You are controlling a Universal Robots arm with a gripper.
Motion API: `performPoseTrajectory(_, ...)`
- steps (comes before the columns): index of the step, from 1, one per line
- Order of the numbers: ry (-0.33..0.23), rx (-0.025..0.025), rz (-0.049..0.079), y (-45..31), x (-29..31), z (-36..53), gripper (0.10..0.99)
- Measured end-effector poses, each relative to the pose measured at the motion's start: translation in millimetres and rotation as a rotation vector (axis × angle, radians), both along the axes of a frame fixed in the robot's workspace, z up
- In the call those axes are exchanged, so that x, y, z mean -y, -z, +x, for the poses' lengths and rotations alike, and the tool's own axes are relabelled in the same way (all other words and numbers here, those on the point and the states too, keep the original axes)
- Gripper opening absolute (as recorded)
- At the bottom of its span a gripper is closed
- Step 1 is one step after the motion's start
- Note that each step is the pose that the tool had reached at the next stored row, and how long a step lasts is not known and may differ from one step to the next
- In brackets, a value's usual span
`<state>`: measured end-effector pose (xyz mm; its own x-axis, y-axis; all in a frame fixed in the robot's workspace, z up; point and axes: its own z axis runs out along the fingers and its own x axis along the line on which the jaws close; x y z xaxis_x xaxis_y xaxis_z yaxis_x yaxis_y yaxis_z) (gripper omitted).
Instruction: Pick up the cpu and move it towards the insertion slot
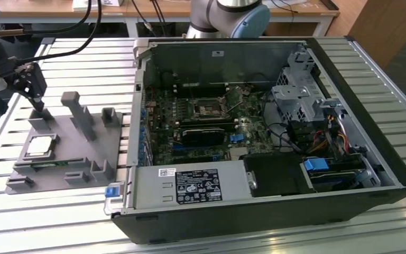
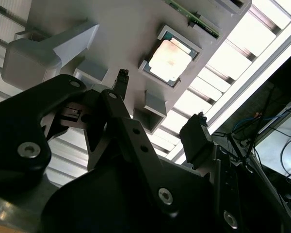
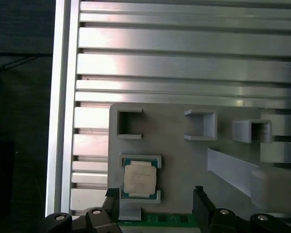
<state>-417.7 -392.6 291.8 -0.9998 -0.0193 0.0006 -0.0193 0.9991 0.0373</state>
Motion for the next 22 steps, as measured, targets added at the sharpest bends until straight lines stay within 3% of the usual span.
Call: performPoseTrajectory(22, 0.0, 0.0001, 0.0, 7.8, 0.0, -0.1, 0.706)
